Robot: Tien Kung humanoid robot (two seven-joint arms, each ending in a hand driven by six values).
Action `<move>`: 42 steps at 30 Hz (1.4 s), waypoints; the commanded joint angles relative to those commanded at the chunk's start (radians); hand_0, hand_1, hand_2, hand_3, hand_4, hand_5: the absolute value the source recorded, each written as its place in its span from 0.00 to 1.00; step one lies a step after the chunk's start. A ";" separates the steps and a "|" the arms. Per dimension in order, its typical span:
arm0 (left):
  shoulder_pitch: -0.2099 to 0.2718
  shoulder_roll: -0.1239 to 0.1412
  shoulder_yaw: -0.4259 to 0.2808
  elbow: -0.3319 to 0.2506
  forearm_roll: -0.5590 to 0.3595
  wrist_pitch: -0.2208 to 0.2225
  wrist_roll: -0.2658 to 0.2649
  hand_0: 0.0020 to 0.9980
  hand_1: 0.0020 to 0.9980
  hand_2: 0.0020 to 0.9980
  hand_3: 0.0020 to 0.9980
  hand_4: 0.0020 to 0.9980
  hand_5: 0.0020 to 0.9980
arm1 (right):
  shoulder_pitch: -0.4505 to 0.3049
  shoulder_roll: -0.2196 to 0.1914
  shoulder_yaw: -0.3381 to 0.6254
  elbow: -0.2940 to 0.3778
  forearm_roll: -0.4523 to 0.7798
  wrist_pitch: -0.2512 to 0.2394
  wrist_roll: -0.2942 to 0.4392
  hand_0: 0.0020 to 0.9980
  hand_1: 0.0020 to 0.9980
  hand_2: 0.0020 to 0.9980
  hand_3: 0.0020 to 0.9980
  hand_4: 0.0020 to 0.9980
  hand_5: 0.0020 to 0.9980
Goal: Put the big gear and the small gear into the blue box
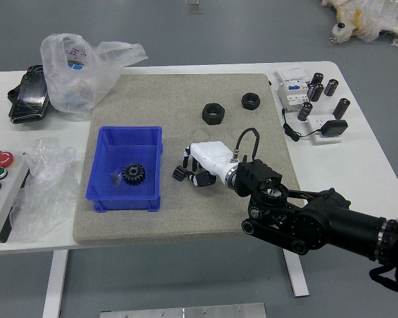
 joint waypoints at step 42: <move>0.002 -0.001 -0.010 -0.001 0.012 0.002 0.000 0.63 0.64 0.62 0.67 0.64 0.31 | -0.005 -0.014 0.052 0.067 -0.010 0.106 0.005 0.34 0.61 0.79 0.86 0.87 0.42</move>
